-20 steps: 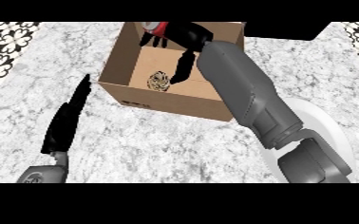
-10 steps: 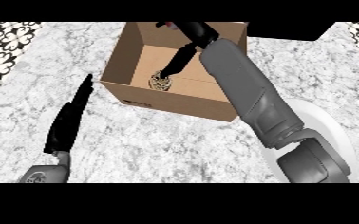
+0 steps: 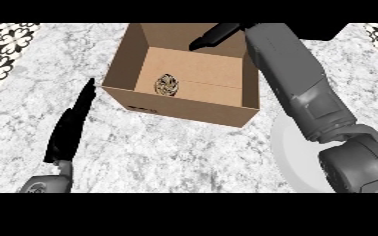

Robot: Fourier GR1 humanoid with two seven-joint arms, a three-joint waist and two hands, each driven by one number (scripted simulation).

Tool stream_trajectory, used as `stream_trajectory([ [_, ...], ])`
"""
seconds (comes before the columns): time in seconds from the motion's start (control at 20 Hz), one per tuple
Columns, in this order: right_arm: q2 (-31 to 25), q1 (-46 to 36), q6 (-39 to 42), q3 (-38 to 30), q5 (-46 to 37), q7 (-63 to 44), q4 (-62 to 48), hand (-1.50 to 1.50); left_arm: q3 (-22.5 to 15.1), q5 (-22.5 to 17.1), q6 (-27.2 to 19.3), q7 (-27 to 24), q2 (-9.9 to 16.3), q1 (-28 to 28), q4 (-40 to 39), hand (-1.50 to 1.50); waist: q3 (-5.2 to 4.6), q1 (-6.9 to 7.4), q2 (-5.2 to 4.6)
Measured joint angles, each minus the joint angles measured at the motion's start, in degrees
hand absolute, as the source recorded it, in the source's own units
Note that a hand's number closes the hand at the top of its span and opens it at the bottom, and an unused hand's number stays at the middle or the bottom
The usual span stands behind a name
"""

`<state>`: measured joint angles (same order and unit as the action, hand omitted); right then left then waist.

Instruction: Pick the cupcake from the plate and place it in the cardboard box

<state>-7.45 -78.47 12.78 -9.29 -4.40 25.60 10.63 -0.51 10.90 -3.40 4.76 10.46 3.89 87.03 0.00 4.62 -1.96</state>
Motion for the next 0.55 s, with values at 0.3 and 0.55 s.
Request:
stream_trajectory([
  [0.3, -9.08, 0.19, 3.19, -3.92, 2.83, -1.35, -2.28, -1.50, -0.23, 0.09, 0.36, -0.37, 0.04, 0.59, 0.09, 0.00, 0.05, 0.79, -0.77],
  [0.55, -15.83, 1.53, 8.39, -4.92, 3.32, -0.23, -2.96, -1.50, -0.62, 0.34, 0.47, -0.76, -0.18, 1.46, -0.27, 0.00, 0.15, 1.68, -1.51],
])
